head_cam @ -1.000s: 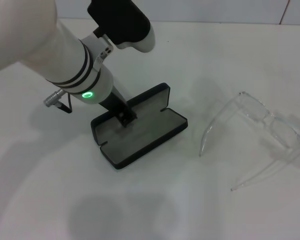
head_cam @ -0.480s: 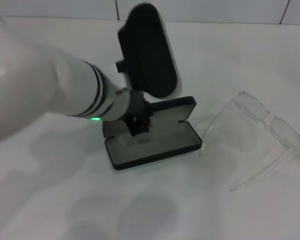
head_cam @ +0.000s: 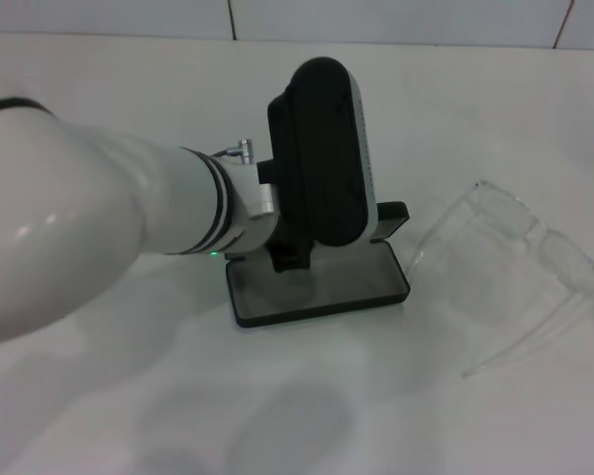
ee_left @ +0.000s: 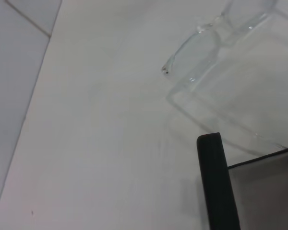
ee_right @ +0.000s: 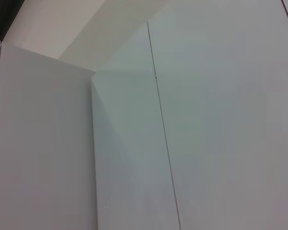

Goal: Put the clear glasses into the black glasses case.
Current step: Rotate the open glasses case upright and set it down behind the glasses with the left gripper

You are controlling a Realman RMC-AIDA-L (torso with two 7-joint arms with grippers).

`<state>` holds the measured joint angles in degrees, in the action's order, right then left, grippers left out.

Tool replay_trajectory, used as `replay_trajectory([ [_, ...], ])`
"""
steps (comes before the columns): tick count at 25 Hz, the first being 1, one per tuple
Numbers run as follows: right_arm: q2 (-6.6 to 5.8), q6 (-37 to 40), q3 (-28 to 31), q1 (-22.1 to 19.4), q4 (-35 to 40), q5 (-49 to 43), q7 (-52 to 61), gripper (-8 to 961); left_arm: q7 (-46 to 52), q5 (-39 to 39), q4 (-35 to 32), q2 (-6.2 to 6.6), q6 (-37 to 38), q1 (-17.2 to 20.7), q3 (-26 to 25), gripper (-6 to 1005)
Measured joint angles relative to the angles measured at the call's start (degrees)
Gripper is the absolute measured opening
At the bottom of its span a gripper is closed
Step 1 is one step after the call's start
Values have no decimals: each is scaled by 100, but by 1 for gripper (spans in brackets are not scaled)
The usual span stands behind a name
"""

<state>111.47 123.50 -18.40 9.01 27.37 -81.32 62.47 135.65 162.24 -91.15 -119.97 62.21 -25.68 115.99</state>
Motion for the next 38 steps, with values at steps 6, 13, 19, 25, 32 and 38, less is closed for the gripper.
replay_trajectory([
  [6,2,0,0,-3,-8,2,-1,880,-187,5,338,-8,-588,-37,242,93],
  [13,6,-2,19,8,-28,3,-6,879,-445,-104,565,-12,-1075,-117,563,91],
  [19,6,-5,33,7,-45,3,-7,879,-736,-268,711,-17,-1342,-148,727,93],
  [25,6,-8,39,-12,-52,2,-8,879,-884,-234,741,-18,-1554,-144,825,127],
  [32,6,-10,56,-47,-57,2,-8,878,-1007,-229,741,-10,-1564,-144,829,204],
  [38,6,-11,56,-49,-57,2,-7,878,-1074,-225,706,-7,-1561,-123,829,233],
])
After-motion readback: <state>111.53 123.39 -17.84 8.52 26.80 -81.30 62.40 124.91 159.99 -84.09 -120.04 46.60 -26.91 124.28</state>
